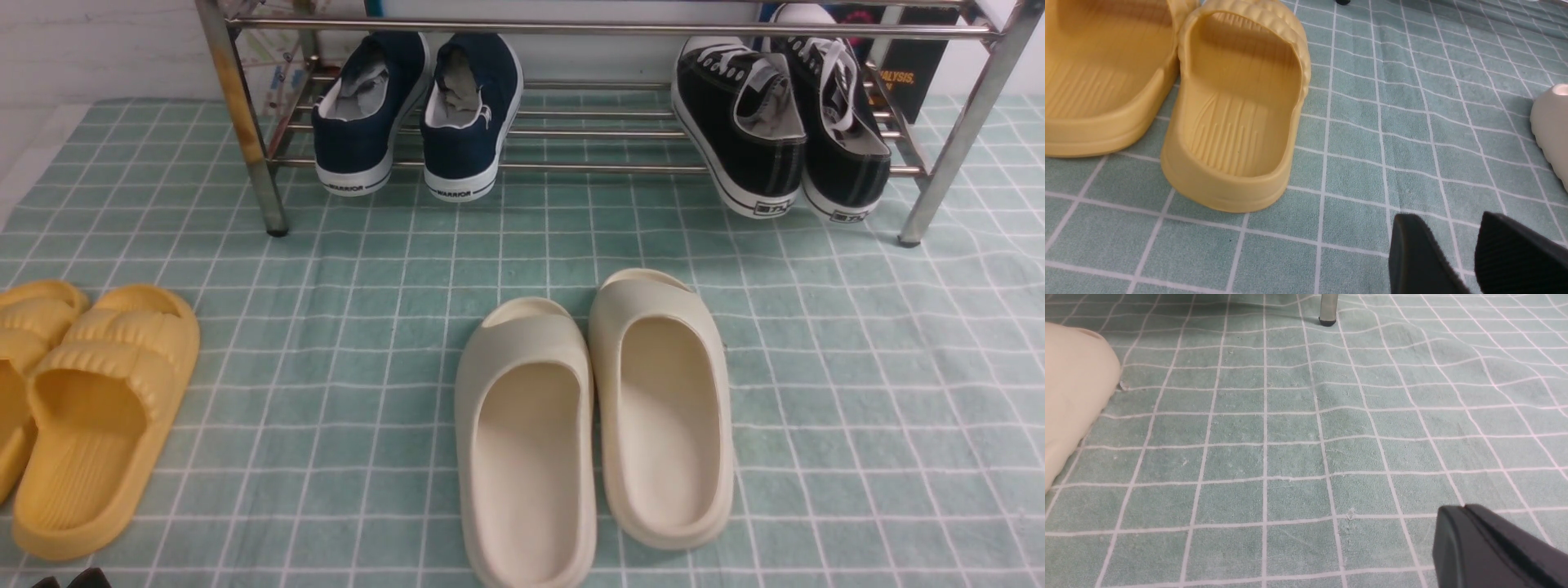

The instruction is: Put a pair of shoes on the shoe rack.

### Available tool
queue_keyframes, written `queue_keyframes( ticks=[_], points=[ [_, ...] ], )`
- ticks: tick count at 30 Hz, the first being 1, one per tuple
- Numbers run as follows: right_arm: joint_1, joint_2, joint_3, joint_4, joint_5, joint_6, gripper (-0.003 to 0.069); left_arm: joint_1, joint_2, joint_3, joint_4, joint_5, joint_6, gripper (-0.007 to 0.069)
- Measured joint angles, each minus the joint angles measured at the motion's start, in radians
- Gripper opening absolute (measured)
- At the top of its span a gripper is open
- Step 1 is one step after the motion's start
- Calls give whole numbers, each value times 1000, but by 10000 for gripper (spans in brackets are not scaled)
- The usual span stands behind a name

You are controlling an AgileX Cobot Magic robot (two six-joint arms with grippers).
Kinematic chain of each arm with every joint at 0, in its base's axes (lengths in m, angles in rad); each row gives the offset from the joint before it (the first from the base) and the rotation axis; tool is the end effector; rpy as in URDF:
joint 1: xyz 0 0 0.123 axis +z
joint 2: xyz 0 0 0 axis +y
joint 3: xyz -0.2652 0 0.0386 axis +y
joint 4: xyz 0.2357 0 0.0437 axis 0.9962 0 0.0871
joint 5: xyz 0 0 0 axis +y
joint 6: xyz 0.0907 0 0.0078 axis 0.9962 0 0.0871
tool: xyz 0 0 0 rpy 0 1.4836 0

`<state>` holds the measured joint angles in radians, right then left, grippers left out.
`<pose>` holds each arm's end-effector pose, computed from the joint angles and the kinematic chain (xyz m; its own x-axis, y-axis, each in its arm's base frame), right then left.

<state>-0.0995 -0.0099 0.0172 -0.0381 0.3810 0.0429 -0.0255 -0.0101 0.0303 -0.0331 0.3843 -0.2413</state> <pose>0.0569 -0.0070 0.1739 -0.2940 0.0369 -0.9551 0.1150 0.9934 0.0030 0.0574 -0.0026 0.1693 -0.3103 -0.2608 -0.9142 -0.0478 0.9647 -0.2590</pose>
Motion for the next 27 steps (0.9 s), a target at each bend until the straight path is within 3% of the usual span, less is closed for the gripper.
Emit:
queue_keyframes(
  ticks=[27],
  points=[
    [0,0,0,0,0,0,36,0,0,0,0,0,0,239]
  ],
)
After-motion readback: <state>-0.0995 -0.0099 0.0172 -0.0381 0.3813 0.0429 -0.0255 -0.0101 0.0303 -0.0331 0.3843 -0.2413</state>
